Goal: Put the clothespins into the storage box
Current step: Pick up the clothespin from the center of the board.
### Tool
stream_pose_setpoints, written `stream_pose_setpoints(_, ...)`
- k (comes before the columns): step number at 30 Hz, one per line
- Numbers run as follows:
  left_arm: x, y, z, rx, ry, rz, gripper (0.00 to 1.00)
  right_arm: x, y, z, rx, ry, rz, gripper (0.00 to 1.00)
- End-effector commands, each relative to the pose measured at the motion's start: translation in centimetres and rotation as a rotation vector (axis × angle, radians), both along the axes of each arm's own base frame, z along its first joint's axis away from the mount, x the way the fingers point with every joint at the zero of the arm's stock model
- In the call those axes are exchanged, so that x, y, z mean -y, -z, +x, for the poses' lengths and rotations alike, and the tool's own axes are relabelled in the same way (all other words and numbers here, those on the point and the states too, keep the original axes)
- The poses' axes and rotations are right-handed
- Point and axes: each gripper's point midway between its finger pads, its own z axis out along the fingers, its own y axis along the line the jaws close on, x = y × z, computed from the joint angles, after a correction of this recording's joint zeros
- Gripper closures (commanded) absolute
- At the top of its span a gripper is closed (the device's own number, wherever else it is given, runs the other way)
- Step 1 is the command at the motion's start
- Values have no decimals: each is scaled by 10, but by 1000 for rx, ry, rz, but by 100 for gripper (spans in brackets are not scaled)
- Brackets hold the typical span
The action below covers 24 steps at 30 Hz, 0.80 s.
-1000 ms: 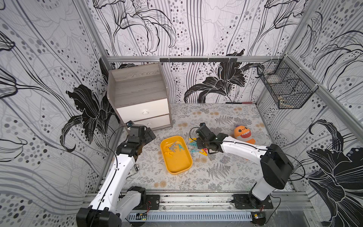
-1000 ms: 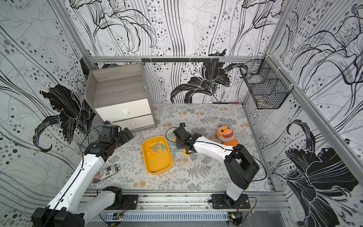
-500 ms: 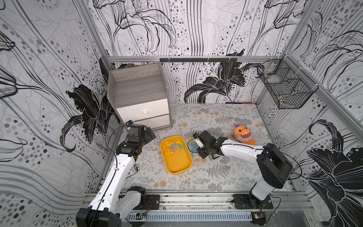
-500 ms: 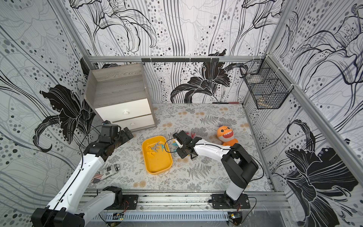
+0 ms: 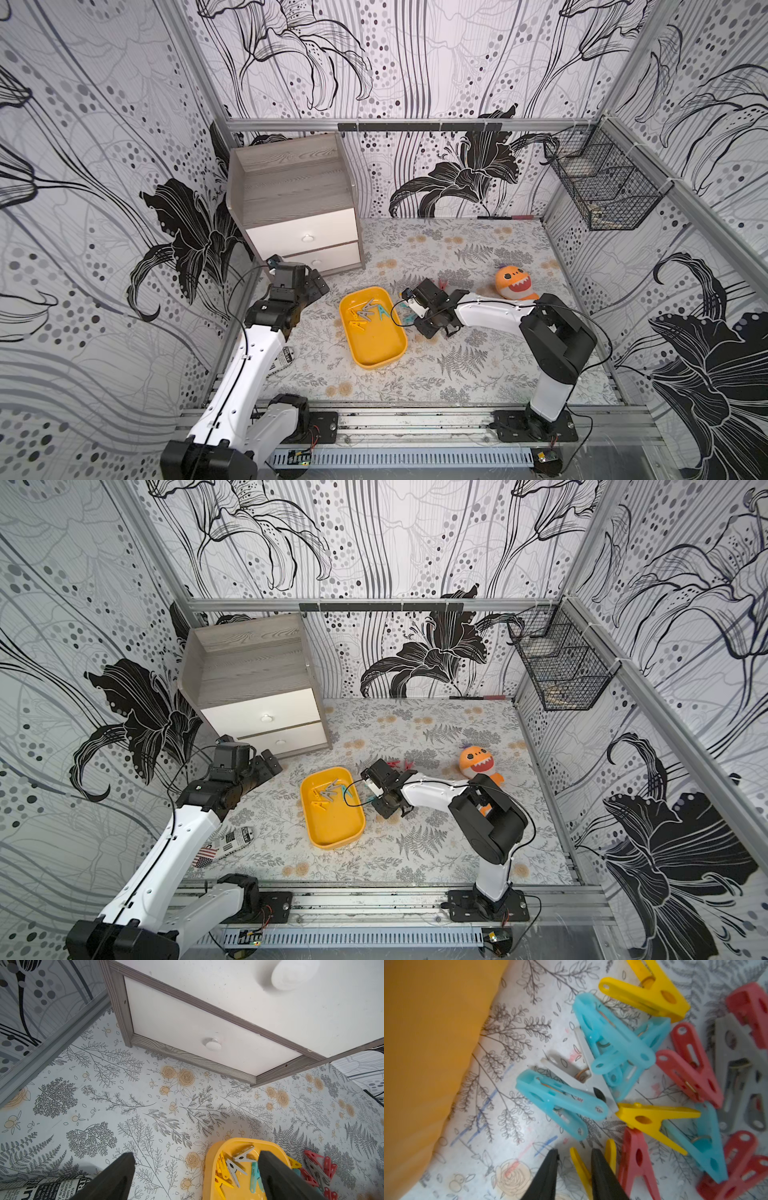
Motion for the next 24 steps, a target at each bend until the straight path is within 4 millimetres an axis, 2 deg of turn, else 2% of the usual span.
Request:
stream_pose_setpoints(1, -2, -17, 5, 42, -2, 19, 3, -3, 2, 3, -2, -10, 0, 68)
stream_pose_setpoints(9, -1, -17, 5, 44, -2, 17, 3, 2, 5, -6, -47, -7, 5, 88)
stream_pose_setpoints(14, -1, -14, 4, 40, 0, 13, 3, 7, 1, -10, -52, 18, 13, 93)
stream_pose_setpoints(19, -1, -16, 4, 45, 0, 12, 3, 5, -26, -6, -19, 39, 51, 94)
stream_pose_setpoints(24, 0, -15, 4, 46, 1, 9, 3, -2, -69, 4, 40, 64, 105, 96)
